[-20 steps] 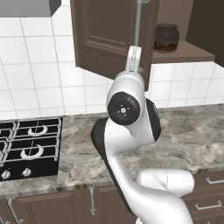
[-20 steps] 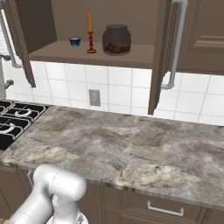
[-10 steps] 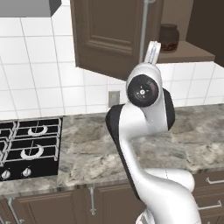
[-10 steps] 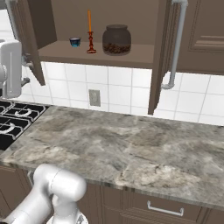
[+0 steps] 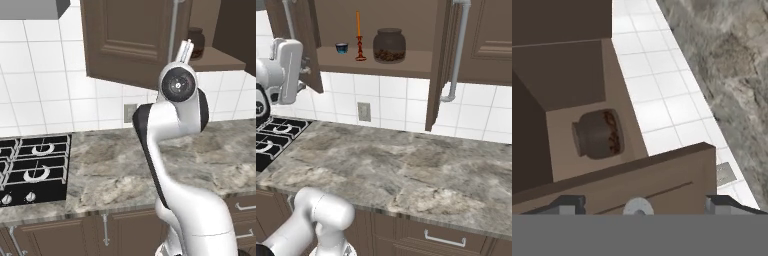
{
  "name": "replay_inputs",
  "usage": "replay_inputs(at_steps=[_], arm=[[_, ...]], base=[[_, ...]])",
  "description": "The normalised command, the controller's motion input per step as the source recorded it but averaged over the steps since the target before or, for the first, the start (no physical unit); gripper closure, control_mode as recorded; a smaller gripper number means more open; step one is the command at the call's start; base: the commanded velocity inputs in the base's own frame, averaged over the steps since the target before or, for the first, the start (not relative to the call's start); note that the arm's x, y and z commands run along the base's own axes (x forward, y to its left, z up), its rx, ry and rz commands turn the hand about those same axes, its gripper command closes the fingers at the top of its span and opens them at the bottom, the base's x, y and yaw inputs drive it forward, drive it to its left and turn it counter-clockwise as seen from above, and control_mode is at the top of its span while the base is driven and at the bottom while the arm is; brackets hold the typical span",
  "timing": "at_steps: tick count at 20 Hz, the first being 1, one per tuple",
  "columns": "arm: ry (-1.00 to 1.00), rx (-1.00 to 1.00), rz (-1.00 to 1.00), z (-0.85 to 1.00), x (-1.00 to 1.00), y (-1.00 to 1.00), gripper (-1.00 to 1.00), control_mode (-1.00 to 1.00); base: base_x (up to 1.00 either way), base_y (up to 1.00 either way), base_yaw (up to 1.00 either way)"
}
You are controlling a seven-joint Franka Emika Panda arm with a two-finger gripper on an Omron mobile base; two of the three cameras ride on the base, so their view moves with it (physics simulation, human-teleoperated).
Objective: Pick the jar and candle from the dining table and place them in the open cabinet. Close the cabinet after placing the objects.
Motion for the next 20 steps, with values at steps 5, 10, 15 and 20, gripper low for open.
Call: replay_inputs(at_steps=[5,10,15,20], arm=[[0.0,0.16,0.02,-0.01,0.55,-0.21,-1.0,-1.0],[0.0,0.17,0.04,-0.02,0.59,-0.19,-1.0,-1.0],[0.0,0.12,0.07,-0.09,0.54,-0.19,-1.0,-1.0],[-0.03,0.09,0.07,-0.16,0.5,-0.17,-1.0,-1.0]], base=[[0.0,0.0,0.0],[0.0,0.0,0.0],[0.0,0.0,0.0],[0.0,0.0,0.0]])
